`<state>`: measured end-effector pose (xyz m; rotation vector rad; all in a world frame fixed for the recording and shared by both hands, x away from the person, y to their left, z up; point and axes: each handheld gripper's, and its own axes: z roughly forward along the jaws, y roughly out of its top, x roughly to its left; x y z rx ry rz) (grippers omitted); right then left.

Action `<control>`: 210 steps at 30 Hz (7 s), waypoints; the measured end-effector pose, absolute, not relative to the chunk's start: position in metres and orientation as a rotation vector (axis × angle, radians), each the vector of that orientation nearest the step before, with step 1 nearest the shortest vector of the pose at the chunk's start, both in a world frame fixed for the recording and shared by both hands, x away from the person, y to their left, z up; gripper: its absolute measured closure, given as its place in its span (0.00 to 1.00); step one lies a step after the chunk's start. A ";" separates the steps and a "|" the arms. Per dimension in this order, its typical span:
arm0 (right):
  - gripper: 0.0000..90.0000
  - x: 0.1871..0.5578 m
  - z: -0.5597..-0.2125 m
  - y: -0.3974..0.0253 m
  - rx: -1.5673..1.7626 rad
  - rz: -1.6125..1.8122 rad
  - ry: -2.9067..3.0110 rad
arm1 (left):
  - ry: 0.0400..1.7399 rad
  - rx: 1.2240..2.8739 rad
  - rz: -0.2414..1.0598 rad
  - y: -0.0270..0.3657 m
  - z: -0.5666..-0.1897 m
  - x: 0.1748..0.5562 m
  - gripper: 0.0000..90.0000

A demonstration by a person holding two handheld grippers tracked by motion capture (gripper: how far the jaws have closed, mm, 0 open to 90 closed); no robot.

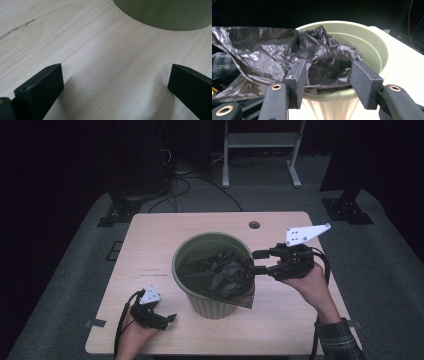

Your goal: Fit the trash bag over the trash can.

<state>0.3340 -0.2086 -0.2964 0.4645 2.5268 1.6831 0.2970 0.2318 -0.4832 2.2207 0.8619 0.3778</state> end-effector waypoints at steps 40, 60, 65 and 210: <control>0.98 0.316 -0.313 -0.201 0.350 1.651 2.511 | 0.862 2.221 0.378 0.232 -0.483 0.297 0.00; 0.99 0.353 -0.308 -0.222 0.493 1.702 2.361 | 0.780 2.169 0.296 0.239 -0.442 0.289 0.00; 0.99 0.353 -0.305 -0.220 0.487 1.704 2.356 | 0.722 2.145 0.273 0.242 -0.412 0.281 0.00; 0.69 0.311 -0.328 -0.329 0.759 1.682 2.236 | 0.667 1.893 0.314 0.300 -0.298 0.293 0.53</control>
